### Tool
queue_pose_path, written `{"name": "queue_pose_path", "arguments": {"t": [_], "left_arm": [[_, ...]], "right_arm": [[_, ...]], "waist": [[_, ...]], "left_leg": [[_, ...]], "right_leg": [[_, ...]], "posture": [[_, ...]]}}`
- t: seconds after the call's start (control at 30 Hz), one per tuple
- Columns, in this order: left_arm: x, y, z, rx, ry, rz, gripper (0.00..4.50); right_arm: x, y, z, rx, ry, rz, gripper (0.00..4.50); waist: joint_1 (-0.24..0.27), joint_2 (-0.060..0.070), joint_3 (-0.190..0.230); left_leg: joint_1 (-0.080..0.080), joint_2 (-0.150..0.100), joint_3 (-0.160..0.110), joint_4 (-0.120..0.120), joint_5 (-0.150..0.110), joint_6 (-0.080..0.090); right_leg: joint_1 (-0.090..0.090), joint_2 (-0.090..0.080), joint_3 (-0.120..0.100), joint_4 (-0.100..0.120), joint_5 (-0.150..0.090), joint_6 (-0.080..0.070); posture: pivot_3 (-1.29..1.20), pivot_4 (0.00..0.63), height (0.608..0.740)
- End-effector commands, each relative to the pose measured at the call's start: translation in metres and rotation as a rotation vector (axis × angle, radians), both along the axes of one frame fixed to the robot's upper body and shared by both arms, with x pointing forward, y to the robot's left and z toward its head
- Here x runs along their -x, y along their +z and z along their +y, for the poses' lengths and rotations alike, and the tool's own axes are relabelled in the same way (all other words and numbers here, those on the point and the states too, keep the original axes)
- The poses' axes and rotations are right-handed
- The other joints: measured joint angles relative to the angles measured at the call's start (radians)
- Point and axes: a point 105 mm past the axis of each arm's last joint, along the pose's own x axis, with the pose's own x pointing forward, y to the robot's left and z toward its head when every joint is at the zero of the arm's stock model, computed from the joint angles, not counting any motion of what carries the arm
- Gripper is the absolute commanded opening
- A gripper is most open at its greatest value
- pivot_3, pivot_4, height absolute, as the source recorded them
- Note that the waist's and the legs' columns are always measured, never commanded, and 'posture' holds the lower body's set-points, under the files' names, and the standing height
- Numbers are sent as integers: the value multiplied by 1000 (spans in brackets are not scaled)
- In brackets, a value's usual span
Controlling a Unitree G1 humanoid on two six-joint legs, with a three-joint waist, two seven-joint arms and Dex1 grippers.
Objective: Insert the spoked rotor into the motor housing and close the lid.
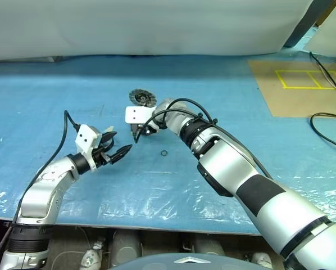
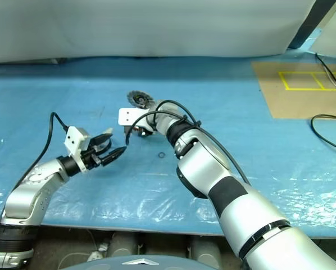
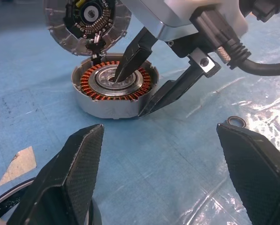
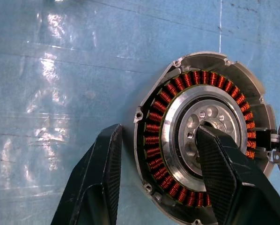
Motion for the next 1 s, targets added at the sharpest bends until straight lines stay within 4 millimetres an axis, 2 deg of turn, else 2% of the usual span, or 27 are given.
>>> {"name": "queue_pose_path", "arguments": {"t": [0.03, 0.13, 0.3, 0.57, 0.7, 0.8, 1.0], "left_arm": [[-2, 12, -2, 2, -9, -57, 4047], [-3, 13, -3, 13, -7, -57, 4047], [-1, 11, -3, 12, -12, -49, 4047], [-3, 11, 1, 10, -16, -40, 4047], [-3, 10, 5, -4, -13, -34, 4047], [1, 10, 7, -10, -16, -27, 4047], [9, 9, 11, -10, -25, -5, 4047]], "right_arm": [[6, -12, -3, 47, 34, 44, 2001], [9, -7, -5, 44, 52, 80, 2001], [19, 0, -8, 68, 178, 151, 2001], [63, 1, 9, 49, 374, 279, 2001], [77, -14, 9, 67, 374, 291, 2001], [84, -30, -2, 106, 360, 313, 2001], [87, -40, -25, 144, 316, 329, 2001]], "waist": [[-1, 0, 0], [-1, 0, 0], [-1, 0, 0], [-8, 0, 0], [-7, 0, 0], [-3, 0, 0], [0, 0, 0]], "left_leg": [[1, 0, 0, 0, 0, 0], [2, 0, 1, 0, 0, 0], [2, 0, 1, 0, 0, 0], [2, 1, 1, 0, 0, 1], [3, 1, 1, -1, 0, 1], [5, 1, 2, -1, 0, 1], [10, 1, 3, -1, 0, 1]], "right_leg": [[0, 0, 1, 1, -1, -1], [0, 0, 1, 3, -1, -2], [0, 0, 1, 3, -2, -2], [0, 1, 1, 3, -2, -2], [0, 1, 1, 4, -2, -3], [2, 1, 1, 3, -2, -3], [5, 1, 3, 3, -2, -3]], "posture": [[0, 150, 740], [0, 150, 740], [0, 150, 740], [0, 150, 740], [0, 150, 740], [0, 150, 740], [0, 150, 740]]}}
